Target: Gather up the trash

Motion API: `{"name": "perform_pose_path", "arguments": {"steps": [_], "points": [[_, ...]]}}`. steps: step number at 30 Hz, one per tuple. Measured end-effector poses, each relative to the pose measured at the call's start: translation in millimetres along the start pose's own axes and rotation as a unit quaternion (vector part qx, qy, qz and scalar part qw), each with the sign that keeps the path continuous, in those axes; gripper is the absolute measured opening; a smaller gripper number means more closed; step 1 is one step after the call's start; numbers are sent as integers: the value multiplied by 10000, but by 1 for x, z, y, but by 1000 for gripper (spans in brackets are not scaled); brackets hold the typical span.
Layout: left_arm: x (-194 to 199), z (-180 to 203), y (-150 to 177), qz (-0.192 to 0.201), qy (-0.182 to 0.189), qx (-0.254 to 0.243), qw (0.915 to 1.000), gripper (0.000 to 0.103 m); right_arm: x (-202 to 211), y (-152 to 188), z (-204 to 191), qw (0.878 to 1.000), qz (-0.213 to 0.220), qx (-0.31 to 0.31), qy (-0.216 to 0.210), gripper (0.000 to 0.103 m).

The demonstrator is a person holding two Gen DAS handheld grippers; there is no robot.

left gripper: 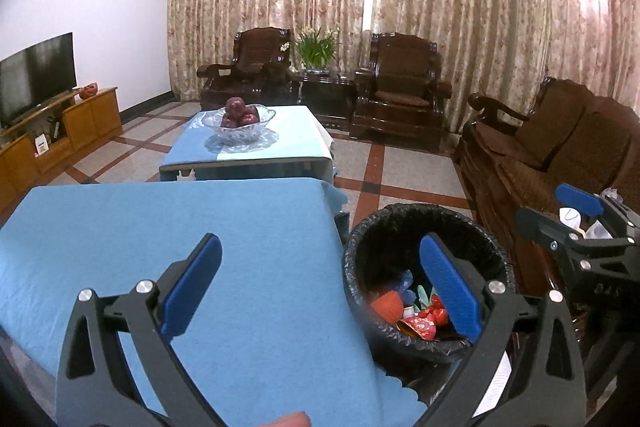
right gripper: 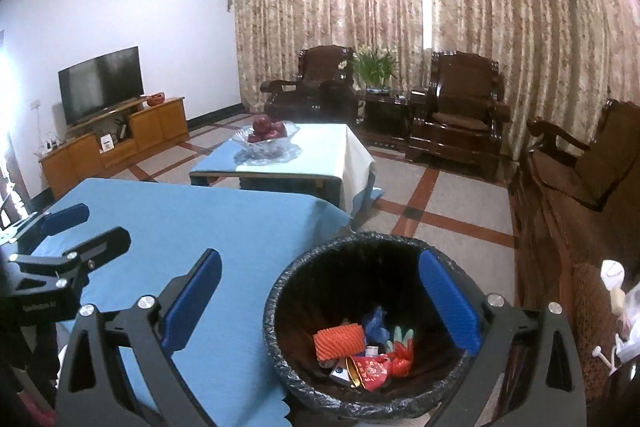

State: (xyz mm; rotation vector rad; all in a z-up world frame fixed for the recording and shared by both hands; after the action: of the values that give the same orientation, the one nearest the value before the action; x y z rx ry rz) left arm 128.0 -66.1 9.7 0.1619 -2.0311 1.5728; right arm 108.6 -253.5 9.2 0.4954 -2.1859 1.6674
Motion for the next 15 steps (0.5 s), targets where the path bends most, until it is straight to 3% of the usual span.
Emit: {"name": "perform_pose_path", "arguments": {"steps": [15], "points": [[26, -11, -2, 166, -150, 117, 9997, 97, 17, 2, -23, 9997, 108, 175, -134, 97]]}}
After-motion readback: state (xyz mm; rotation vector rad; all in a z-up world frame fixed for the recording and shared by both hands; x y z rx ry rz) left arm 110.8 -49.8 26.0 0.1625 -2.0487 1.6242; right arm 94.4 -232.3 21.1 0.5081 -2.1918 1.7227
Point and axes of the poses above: each gripper's, at about its wrist camera, not at the fingertips, and x roughly against the way its jaws point, z to its right, y to its underside, the point moved 4 cm from there along -x, roughly the way its jaws point, and after that the axes turned 13 degrees about -x, right-handed, at the moved point
